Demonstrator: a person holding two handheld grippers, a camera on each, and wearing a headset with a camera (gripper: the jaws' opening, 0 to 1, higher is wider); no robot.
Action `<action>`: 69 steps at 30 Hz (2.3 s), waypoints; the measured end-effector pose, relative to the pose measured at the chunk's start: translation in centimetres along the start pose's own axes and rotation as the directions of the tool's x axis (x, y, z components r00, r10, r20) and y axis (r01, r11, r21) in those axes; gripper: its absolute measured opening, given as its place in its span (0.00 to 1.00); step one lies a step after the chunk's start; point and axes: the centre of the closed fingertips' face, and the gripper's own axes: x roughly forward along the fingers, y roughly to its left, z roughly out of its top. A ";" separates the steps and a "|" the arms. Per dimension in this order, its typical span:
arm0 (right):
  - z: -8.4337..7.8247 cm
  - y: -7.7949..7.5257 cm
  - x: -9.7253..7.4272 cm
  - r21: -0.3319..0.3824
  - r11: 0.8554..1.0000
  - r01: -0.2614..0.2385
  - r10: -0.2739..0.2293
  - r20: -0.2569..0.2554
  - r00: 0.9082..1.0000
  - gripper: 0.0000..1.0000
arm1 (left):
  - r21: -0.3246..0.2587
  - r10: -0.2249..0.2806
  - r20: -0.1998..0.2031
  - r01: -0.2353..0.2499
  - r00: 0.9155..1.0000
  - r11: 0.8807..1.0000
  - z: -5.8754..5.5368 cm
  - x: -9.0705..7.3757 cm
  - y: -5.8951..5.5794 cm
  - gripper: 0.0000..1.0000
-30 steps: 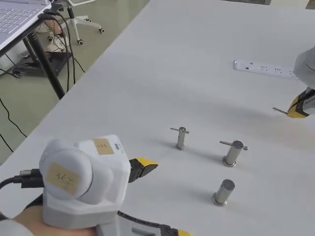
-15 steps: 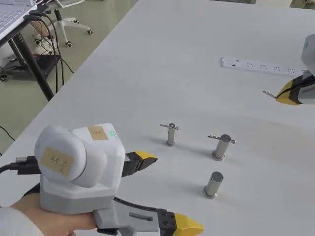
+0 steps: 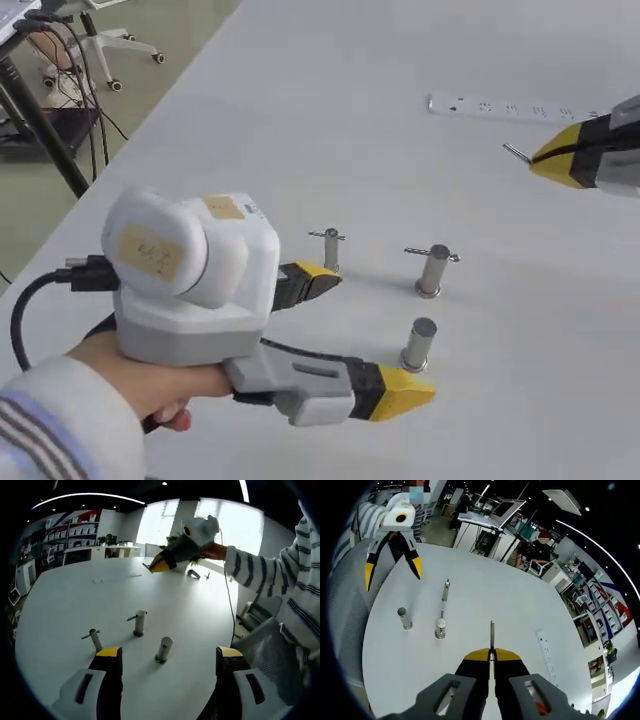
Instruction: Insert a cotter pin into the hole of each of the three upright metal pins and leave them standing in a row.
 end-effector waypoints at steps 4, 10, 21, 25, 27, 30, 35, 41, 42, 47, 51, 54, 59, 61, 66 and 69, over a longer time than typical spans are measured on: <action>0.9 0.9 -1.0 -0.017 0.999 0.031 -0.030 0.023 0.999 0.00 | -0.022 -0.020 0.028 0.021 0.999 1.000 1.3 0.7 -0.3 0.67; 1.7 2.6 -2.3 -0.038 0.996 0.078 -0.077 0.049 0.996 0.00 | -0.055 -0.024 0.054 0.027 0.998 0.998 2.7 1.6 -0.3 0.65; 1.4 5.9 -2.9 -0.029 0.991 0.130 -0.128 0.062 0.990 0.00 | -0.162 -0.047 0.085 0.060 0.995 0.985 3.8 2.6 -0.7 0.46; 1.0 7.3 -2.7 -0.034 0.990 0.135 -0.133 0.053 0.990 0.00 | -0.200 -0.064 0.123 0.088 0.990 0.976 4.8 2.9 -1.1 0.41; 0.7 8.0 -2.5 -0.042 0.991 0.130 -0.129 0.045 0.991 0.00 | -0.204 -0.068 0.129 0.094 0.989 0.974 5.2 3.1 -1.1 0.39; 0.8 9.1 -2.5 -0.042 0.992 0.117 -0.115 0.041 0.993 0.00 | -0.223 -0.082 0.144 0.113 0.986 0.968 5.7 3.4 -1.2 0.36; 0.9 10.1 -2.5 -0.048 0.993 0.112 -0.110 0.042 0.993 0.00 | -0.234 -0.095 0.151 0.129 0.984 0.964 6.3 3.7 -1.2 0.29; 1.8 10.9 -2.6 -0.056 0.993 0.106 -0.103 0.052 0.993 0.00 | -0.230 -0.123 0.121 0.149 0.985 0.962 6.1 4.3 -1.4 0.26; 1.8 11.1 -2.5 -0.064 0.993 0.102 -0.099 0.051 0.994 0.00 | -0.231 -0.122 0.120 0.148 0.985 0.962 6.1 4.4 -1.4 0.25; 1.7 12.0 -2.0 -0.080 0.993 0.082 -0.079 0.035 0.996 0.00 | -0.233 -0.138 0.097 0.157 0.986 0.960 5.6 4.9 -1.7 0.19; 2.0 12.3 -1.9 -0.073 0.995 0.075 -0.072 0.042 0.997 0.00 | -0.224 -0.149 0.074 0.162 0.986 0.961 5.1 5.0 -2.0 0.14; 2.2 12.4 -1.9 -0.074 0.994 0.075 -0.071 0.045 0.996 0.00 | -0.225 -0.151 0.075 0.165 0.986 0.960 5.1 5.1 -1.9 0.08; 2.8 12.3 -1.9 -0.076 0.994 0.079 -0.076 0.054 0.996 0.00 | -0.217 -0.159 0.064 0.169 0.985 0.961 4.9 5.2 -2.2 0.04; 2.9 12.3 -1.9 -0.080 0.994 0.081 -0.077 0.054 0.996 0.00 | -0.213 -0.159 0.057 0.167 0.986 0.963 4.7 5.2 -2.2 0.03; 3.2 12.4 -2.0 -0.088 0.993 0.080 -0.075 0.058 0.996 0.00 | -0.210 -0.154 0.053 0.162 0.987 0.964 4.6 5.2 -2.0 0.00; 3.3 12.4 -2.0 -0.086 0.993 0.082 -0.077 0.060 0.995 0.00 | -0.212 -0.150 0.051 0.158 0.987 0.965 4.5 5.2 -2.0 0.00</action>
